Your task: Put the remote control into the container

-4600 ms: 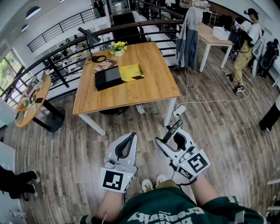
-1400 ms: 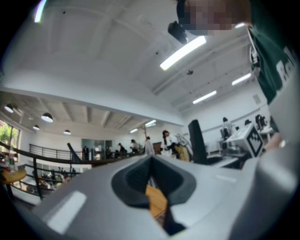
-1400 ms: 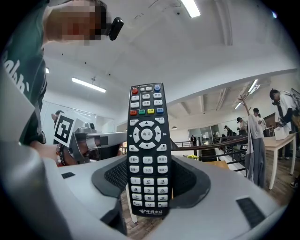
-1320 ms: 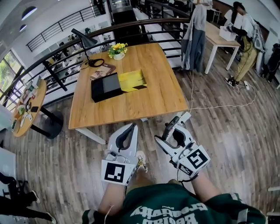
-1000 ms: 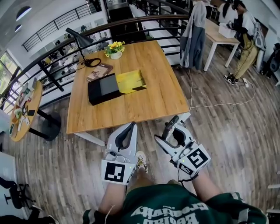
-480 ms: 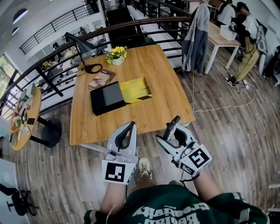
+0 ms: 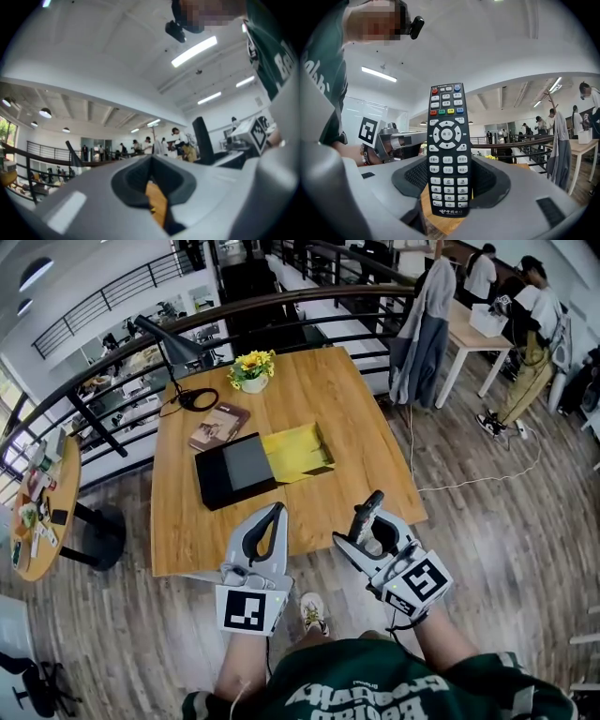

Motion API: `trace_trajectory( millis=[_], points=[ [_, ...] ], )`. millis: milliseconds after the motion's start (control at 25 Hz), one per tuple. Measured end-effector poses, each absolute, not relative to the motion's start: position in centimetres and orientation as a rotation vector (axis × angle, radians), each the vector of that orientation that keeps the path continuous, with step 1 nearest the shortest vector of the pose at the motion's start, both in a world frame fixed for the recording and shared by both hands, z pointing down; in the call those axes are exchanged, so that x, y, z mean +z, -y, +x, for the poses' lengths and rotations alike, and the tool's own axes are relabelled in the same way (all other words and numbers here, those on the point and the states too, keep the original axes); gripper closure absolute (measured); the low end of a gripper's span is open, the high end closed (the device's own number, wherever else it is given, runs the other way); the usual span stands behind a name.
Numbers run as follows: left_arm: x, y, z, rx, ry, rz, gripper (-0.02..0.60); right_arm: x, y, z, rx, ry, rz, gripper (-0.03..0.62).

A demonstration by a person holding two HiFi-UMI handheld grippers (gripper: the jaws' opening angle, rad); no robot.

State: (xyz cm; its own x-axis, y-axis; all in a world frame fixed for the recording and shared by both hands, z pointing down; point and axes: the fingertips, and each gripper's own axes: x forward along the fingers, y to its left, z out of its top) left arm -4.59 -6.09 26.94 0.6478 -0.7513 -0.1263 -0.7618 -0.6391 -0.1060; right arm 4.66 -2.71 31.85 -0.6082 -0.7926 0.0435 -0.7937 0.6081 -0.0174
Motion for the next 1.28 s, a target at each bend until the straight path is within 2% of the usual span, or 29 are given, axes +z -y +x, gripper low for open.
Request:
trace_trajectory(
  millis=[1280],
  points=[
    [28.0,16.6,-8.0,0.089,-1.232,-2.714,0.584,31.5,13.8,1.5,0.008,2.779,1.446,0.344]
  ],
)
